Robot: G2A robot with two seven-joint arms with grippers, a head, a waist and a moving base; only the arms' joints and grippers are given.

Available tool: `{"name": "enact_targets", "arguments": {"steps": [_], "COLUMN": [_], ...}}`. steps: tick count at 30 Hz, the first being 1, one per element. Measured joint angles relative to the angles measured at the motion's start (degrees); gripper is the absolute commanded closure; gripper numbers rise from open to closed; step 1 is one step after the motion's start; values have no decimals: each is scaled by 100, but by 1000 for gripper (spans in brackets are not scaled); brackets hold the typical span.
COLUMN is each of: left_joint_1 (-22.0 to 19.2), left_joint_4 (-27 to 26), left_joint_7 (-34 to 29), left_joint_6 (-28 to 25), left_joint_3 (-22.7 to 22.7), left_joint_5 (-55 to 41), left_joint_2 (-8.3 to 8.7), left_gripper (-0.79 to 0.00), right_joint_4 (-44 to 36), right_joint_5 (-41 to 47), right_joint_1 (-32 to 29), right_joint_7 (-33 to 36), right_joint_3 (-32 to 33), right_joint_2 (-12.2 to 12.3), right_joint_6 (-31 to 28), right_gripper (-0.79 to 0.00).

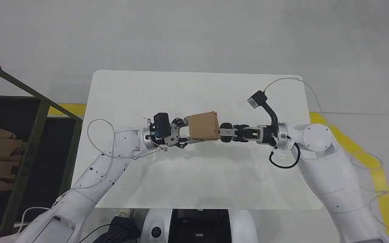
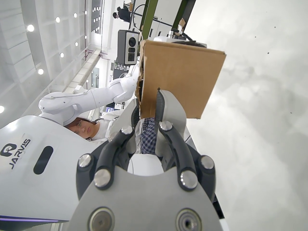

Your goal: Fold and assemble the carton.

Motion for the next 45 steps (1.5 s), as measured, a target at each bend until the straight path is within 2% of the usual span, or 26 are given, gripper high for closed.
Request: {"name": "enact_targets", "arguments": {"steps": [14, 22, 35, 41, 45], "left_joint_1": [13, 12, -9, -62, -138], "left_joint_4": [38, 39, 52, 238, 573], "left_joint_7": [-54, -132, -191, -222, -319], "left_joint_6": [6, -19, -66, -53, 143], "left_joint_3": [-18, -13, 13, 54, 135], "left_joint_5": [-31, -35, -58, -15, 174], "left_joint_2": [-5, -9, -22, -39, -66], "left_gripper": [-379, -314, -326, -332, -342], "right_joint_4": [-219, -83, 203, 316, 423], "right_joint_5": [-61, -23, 83, 174, 230], "right_joint_1": [-163, 66, 229, 125, 78], "right_joint_7": [-90, -72, -53, -73, -122], "right_joint_3": [83, -107, -165, 13, 119], "right_joint_2": [43, 7, -10, 28, 47], "right_joint_6": [-36, 33, -35, -92, -136], "right_gripper": [-89, -83, -102, -108, -108]}}
